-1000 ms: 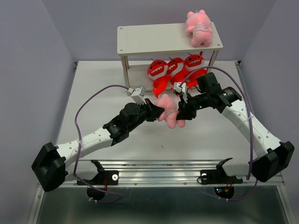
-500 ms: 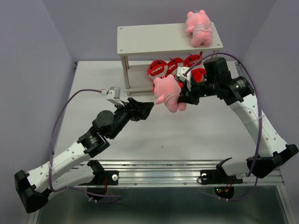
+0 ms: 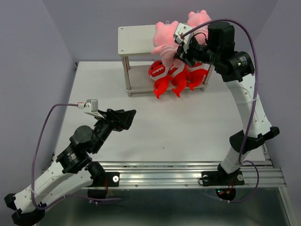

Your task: Place and organize the stuffed toys onto the shelf

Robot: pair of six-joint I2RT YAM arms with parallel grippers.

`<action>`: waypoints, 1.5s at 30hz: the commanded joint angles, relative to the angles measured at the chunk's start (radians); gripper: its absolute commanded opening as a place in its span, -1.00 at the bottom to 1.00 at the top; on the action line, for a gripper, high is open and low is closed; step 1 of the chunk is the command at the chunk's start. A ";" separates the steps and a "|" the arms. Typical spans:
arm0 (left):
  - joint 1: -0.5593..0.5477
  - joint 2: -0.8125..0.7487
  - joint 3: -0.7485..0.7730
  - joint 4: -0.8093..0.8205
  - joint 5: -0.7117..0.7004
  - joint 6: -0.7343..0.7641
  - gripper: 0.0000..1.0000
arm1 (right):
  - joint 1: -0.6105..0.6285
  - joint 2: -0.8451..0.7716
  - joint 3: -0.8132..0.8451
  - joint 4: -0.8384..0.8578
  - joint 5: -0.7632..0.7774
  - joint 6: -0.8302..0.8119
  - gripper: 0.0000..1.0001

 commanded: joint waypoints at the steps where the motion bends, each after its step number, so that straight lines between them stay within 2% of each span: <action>1: -0.002 -0.037 -0.041 -0.012 0.005 -0.006 0.82 | 0.005 0.065 0.073 0.136 0.128 -0.020 -0.99; 6: -0.002 -0.068 -0.071 -0.017 0.012 -0.012 0.82 | -0.027 0.153 0.098 0.219 0.205 -0.068 -0.99; 13: -0.002 -0.099 -0.102 -0.021 0.014 -0.020 0.82 | -0.081 0.214 0.105 0.300 0.182 -0.094 -0.97; 35: -0.002 -0.148 -0.145 -0.023 0.011 -0.052 0.82 | -0.110 0.283 0.076 0.403 0.169 -0.131 -0.64; 45: -0.002 -0.156 -0.159 -0.011 0.015 -0.062 0.82 | -0.119 0.265 0.032 0.406 0.171 -0.136 -0.42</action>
